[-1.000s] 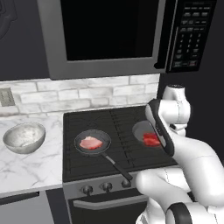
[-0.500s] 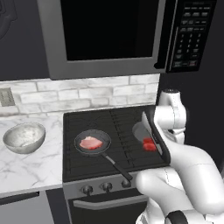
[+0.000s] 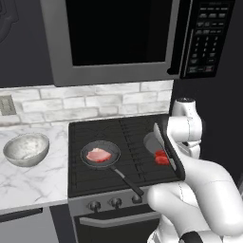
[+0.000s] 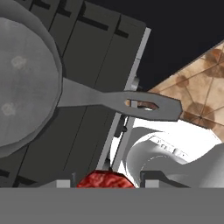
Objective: Place one of the steaks on the plate and the other in the bowl. Then place the bowl in the fridge.
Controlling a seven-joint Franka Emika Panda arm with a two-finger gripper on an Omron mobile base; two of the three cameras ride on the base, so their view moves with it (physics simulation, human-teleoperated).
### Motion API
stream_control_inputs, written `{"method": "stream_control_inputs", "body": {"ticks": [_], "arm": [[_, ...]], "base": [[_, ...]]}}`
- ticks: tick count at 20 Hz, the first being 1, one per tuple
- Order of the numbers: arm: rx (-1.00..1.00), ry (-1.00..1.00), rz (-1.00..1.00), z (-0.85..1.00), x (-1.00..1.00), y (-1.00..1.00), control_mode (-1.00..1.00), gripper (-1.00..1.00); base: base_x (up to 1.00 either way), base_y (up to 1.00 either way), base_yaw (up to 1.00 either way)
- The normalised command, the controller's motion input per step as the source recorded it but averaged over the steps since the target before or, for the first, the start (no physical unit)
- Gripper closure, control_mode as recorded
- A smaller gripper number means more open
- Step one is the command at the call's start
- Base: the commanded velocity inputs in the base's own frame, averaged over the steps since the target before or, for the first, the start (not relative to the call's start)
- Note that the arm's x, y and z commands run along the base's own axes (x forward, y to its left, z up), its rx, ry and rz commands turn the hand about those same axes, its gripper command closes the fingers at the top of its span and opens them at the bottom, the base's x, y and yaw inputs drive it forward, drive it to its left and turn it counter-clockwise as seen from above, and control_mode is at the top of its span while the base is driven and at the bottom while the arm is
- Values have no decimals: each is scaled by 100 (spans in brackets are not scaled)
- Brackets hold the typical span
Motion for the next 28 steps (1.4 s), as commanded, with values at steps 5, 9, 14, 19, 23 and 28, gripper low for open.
{"method": "stream_control_inputs", "body": {"ticks": [5,9,14,19,23,28], "arm": [[0,0,0,0,0,4,-100,100],[0,0,0,0,0,3,-100,100],[0,0,0,0,0,0,100,100],[0,0,0,0,0,0,100,100],[0,0,0,0,0,0,100,100],[0,0,0,0,0,0,100,100]], "base": [[0,0,0],[0,0,0],[0,33,-2],[0,54,-2],[-3,69,-1],[-4,80,-2]]}}
